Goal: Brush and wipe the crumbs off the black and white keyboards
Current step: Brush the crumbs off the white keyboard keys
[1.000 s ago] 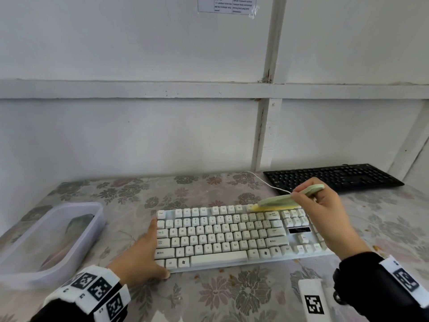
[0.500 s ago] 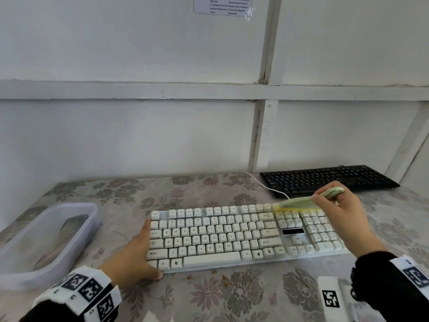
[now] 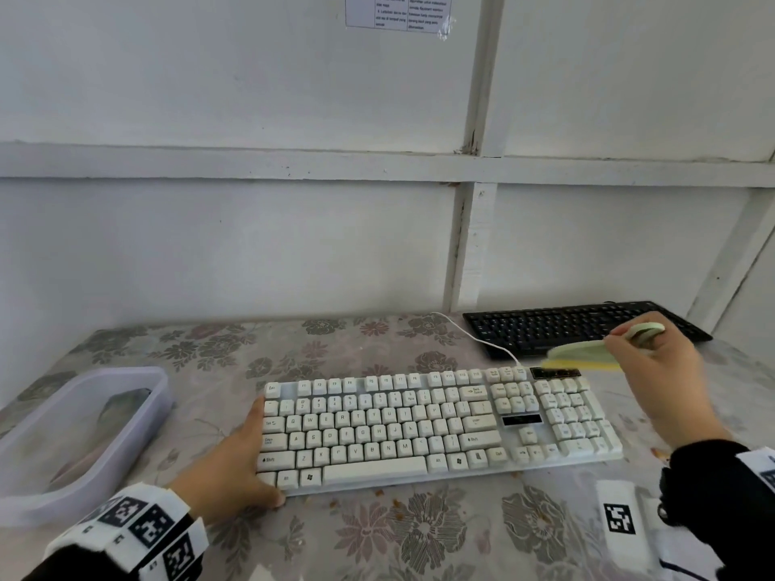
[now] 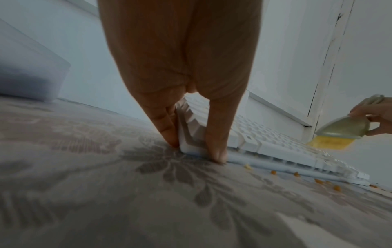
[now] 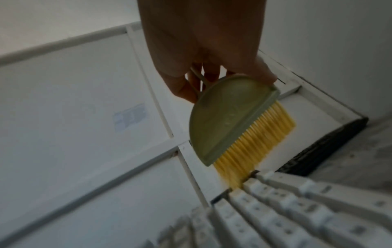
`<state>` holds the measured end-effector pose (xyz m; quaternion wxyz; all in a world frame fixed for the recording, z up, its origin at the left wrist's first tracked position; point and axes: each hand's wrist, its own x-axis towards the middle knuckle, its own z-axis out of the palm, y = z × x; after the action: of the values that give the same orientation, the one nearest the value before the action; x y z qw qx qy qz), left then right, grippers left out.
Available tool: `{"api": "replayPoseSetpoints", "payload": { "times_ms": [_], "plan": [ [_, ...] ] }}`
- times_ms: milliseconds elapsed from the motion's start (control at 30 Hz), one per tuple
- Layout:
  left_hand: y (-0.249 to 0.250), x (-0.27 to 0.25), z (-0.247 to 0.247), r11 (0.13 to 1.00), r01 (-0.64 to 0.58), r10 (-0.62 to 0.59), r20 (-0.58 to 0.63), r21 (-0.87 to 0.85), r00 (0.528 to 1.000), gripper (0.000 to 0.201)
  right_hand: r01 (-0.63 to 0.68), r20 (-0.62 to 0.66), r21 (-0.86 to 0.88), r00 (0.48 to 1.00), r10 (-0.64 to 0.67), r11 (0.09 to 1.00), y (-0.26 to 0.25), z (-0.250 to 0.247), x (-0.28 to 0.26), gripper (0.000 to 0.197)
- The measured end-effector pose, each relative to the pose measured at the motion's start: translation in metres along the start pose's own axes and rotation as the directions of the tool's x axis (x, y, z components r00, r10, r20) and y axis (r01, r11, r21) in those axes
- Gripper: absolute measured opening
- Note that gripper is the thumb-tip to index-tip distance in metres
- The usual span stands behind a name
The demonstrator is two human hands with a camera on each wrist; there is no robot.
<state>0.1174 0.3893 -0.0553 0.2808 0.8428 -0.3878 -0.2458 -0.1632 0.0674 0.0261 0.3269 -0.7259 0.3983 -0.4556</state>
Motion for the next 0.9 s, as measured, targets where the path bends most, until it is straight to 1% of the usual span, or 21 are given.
{"api": "replayPoseSetpoints", "payload": {
  "times_ms": [33, 67, 100, 133, 200, 233, 267, 333, 367, 400, 467, 533, 600, 700, 800, 900],
  "plan": [
    [0.000, 0.000, 0.000, 1.000, -0.004, 0.004, -0.001, 0.002, 1.000, 0.124, -0.021, 0.023, 0.061, 1.000, 0.019, 0.998, 0.001, 0.000, 0.000, 0.014],
    [0.000, 0.000, 0.000, 1.000, -0.007, 0.007, -0.003, 0.004, 1.000, 0.123, -0.038, 0.042, 0.085, 0.999, 0.035, 0.996, 0.002, 0.000, -0.001, 0.016],
    [0.001, 0.000, 0.000, 1.000, -0.008, 0.008, -0.005, 0.007, 1.000, 0.122, -0.050, 0.046, 0.073, 0.998, 0.047, 0.996, 0.003, 0.001, -0.002, 0.016],
    [0.001, 0.000, -0.001, 1.000, -0.010, 0.010, -0.008, 0.013, 1.000, 0.121, -0.056, 0.031, 0.024, 0.998, 0.056, 0.998, 0.003, 0.003, -0.003, 0.014],
    [0.002, 0.000, 0.000, 1.000, -0.014, 0.014, -0.008, 0.016, 1.000, 0.121, -0.028, -0.043, -0.108, 0.999, 0.023, 0.994, -0.004, 0.005, -0.008, 0.010],
    [0.002, 0.000, 0.000, 1.000, -0.015, 0.015, -0.010, 0.015, 1.000, 0.120, 0.005, -0.063, -0.143, 0.998, -0.014, 0.990, -0.013, 0.007, -0.011, 0.009],
    [0.001, 0.000, 0.000, 1.000, -0.012, 0.013, -0.011, 0.019, 1.000, 0.120, 0.036, -0.052, -0.118, 0.998, -0.042, 0.992, -0.025, 0.011, -0.018, 0.009],
    [-0.001, 0.000, 0.000, 1.000, -0.009, 0.010, -0.019, 0.023, 1.000, 0.121, 0.088, 0.053, 0.016, 0.995, -0.089, 0.996, -0.052, 0.026, -0.038, 0.011],
    [-0.002, 0.000, 0.000, 1.000, -0.010, 0.010, -0.021, 0.023, 1.000, 0.123, 0.119, 0.120, 0.075, 0.985, -0.128, 0.990, -0.068, 0.037, -0.052, 0.013],
    [-0.003, 0.000, 0.000, 1.000, -0.013, 0.013, -0.020, 0.020, 1.000, 0.125, 0.155, 0.190, 0.119, 0.966, -0.176, 0.981, -0.084, 0.049, -0.067, 0.015],
    [-0.004, 0.000, -0.001, 1.000, -0.020, 0.021, -0.017, 0.009, 1.000, 0.125, 0.225, 0.322, 0.160, 0.908, -0.266, 0.961, -0.108, 0.080, -0.095, 0.014],
    [-0.004, 0.000, -0.001, 1.000, -0.028, 0.028, -0.016, 0.001, 0.999, 0.125, 0.268, 0.410, 0.158, 0.858, -0.310, 0.950, -0.122, 0.114, -0.121, 0.008],
    [-0.004, 0.000, -0.002, 1.000, -0.029, 0.029, -0.025, -0.002, 0.999, 0.126, 0.313, 0.434, 0.162, 0.829, -0.353, 0.936, -0.131, 0.142, -0.142, 0.001],
    [-0.001, -0.001, -0.003, 1.000, -0.002, 0.003, -0.037, 0.015, 0.999, 0.119, 0.334, 0.452, 0.109, 0.822, -0.346, 0.936, -0.138, 0.168, -0.160, 0.009],
    [0.000, -0.001, -0.002, 1.000, -0.008, 0.009, -0.054, 0.022, 0.998, 0.112, 0.323, 0.464, 0.056, 0.829, -0.312, 0.945, -0.139, 0.175, -0.166, 0.012],
    [0.002, -0.001, -0.003, 0.999, 0.009, -0.007, -0.040, 0.045, 0.999, 0.117, 0.300, 0.465, 0.064, 0.835, -0.295, 0.952, -0.133, 0.173, -0.163, 0.007]
  ]
}}
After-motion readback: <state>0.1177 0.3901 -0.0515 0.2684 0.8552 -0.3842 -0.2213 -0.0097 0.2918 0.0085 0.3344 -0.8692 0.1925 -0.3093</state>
